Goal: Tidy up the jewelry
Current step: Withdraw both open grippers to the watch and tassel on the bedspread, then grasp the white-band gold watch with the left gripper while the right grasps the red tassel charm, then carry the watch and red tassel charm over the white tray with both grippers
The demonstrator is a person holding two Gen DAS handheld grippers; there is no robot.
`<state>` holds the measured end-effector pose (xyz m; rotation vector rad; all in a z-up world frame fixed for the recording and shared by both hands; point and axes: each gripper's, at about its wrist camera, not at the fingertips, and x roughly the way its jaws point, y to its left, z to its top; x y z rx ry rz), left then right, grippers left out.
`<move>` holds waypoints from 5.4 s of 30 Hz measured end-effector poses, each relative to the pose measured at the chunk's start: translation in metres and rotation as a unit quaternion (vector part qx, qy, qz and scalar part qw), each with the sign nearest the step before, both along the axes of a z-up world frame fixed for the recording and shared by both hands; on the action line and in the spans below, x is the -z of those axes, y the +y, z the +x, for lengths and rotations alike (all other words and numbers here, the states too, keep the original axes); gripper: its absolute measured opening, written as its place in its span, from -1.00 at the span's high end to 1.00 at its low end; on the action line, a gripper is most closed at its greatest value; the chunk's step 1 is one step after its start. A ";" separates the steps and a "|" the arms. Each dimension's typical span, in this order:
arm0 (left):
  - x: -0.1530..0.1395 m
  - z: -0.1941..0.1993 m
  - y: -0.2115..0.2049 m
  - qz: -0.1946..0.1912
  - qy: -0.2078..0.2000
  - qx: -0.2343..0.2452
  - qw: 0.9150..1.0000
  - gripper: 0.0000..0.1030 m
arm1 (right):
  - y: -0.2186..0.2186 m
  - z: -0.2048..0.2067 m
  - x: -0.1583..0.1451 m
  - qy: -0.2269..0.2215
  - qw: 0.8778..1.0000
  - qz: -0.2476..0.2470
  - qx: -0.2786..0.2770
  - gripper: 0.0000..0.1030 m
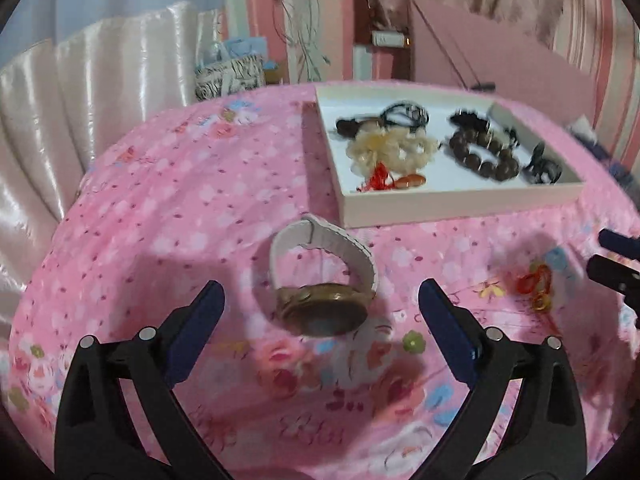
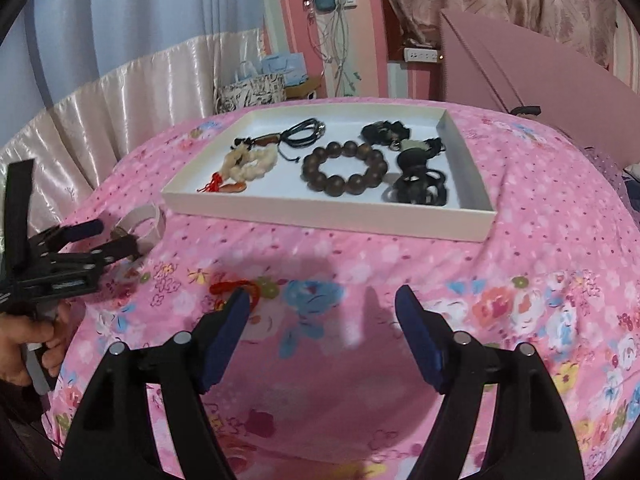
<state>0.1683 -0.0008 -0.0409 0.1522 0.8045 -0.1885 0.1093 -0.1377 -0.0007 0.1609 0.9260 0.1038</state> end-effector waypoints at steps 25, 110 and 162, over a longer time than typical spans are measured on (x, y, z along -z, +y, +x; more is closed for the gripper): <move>0.003 -0.044 0.022 -0.121 0.030 -0.005 0.992 0.03 | 0.047 0.028 0.026 0.044 0.996 -0.002 -0.074 0.74; -0.031 -0.085 -0.007 -0.050 -0.101 -0.032 0.993 0.03 | -0.080 -0.041 -0.019 -0.100 0.993 -0.019 0.052 0.80; -0.045 0.094 -0.087 -0.106 -0.029 0.032 0.993 0.03 | -0.125 0.162 -0.021 -0.019 1.000 -0.007 0.018 0.80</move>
